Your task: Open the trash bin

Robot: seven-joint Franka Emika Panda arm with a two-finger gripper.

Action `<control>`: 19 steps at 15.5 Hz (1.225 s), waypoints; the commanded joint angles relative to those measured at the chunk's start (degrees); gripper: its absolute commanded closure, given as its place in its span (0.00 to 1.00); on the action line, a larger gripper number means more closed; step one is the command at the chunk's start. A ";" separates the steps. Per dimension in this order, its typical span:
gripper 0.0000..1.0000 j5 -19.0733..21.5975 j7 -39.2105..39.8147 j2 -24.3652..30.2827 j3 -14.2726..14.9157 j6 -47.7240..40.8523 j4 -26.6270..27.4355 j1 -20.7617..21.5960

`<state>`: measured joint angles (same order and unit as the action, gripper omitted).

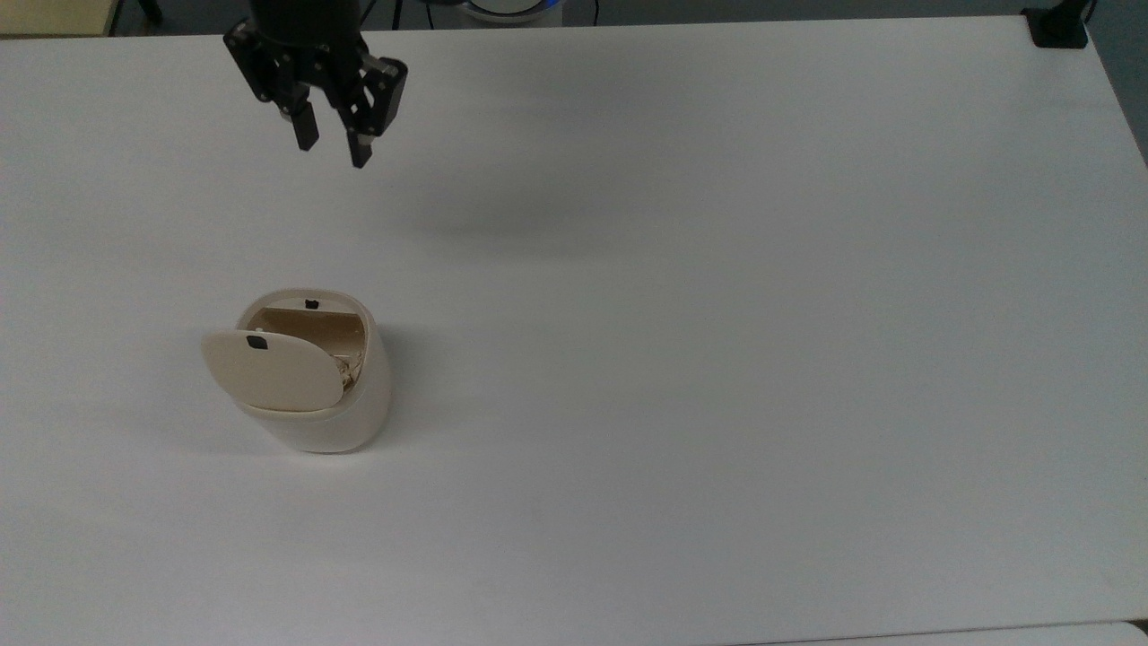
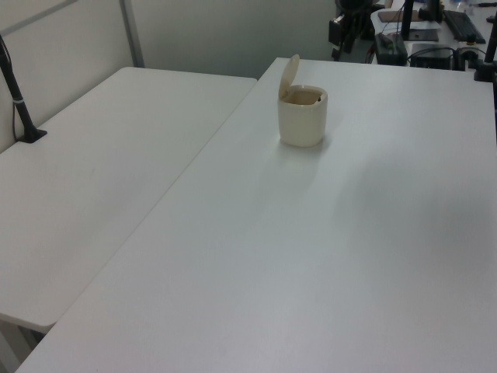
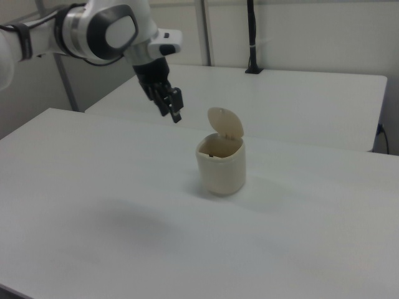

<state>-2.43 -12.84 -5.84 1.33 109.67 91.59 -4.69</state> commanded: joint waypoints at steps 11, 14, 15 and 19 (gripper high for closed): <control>0.00 0.85 10.54 4.78 0.34 -12.20 1.22 5.57; 0.00 0.50 15.37 4.43 0.86 -11.85 1.05 5.48; 0.00 0.32 16.17 4.43 1.04 -11.85 1.05 5.48; 0.00 0.32 16.18 4.34 1.74 -11.85 1.05 6.35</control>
<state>-2.33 1.89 -2.25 1.80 98.53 91.87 0.38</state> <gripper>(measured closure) 0.000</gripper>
